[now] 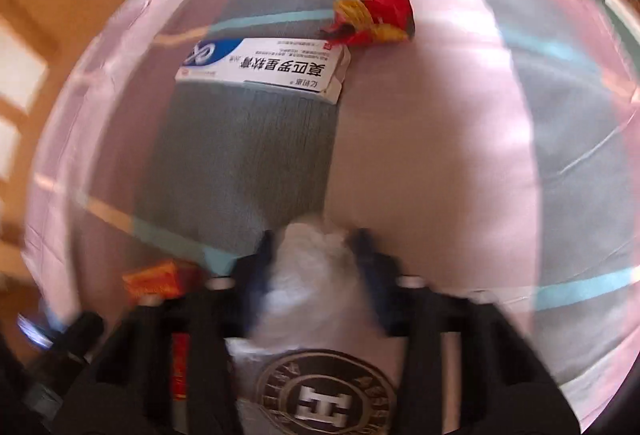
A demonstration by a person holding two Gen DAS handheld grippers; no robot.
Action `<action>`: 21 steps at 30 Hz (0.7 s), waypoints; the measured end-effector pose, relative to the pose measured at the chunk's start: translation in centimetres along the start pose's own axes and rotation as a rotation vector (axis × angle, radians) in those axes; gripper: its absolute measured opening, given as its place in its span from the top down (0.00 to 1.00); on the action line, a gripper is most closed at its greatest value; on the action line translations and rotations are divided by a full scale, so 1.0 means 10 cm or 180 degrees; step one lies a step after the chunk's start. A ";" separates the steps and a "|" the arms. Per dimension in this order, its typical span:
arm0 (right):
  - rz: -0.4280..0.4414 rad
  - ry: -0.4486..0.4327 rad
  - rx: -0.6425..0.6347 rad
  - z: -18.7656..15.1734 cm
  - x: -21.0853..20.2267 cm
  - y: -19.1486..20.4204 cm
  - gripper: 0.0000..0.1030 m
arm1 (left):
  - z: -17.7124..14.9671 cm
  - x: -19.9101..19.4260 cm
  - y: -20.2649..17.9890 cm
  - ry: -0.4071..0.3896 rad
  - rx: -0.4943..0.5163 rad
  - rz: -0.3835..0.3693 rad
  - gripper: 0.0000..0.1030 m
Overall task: Collect trash
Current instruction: 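Grasp the red box with the left tool while the right tool grasps a clear wrapper, then lower the red box and wrapper into the basket and open both tools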
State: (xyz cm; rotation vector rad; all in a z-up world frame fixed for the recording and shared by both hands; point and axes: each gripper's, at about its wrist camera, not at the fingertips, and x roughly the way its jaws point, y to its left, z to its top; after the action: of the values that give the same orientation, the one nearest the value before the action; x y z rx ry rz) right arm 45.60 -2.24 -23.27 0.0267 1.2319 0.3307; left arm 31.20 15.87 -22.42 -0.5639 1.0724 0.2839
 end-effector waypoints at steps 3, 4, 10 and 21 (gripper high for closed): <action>-0.0037 -0.0145 0.0302 -0.05 -0.31 -0.16 0.80 | -0.02 0.05 -0.24 0.0000 0.0323 -0.0142 0.04; -0.0119 -0.0288 0.0295 -0.10 -0.51 -0.21 0.80 | -0.04 0.07 -0.36 0.0023 0.0474 -0.0183 0.04; -0.0057 -0.0723 0.0194 -0.90 -1.60 -0.39 0.80 | -0.23 0.45 -0.99 0.0277 0.1329 0.0011 0.07; 0.0010 -0.1040 0.0352 -2.66 -2.39 -0.66 0.80 | -0.38 -0.06 -0.87 -0.0228 0.1547 -0.0248 0.37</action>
State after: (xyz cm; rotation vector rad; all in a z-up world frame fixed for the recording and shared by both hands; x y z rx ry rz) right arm 15.52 -19.00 -11.57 0.1716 0.9247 0.2489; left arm 32.25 6.56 -20.64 -0.1571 1.0020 -0.0292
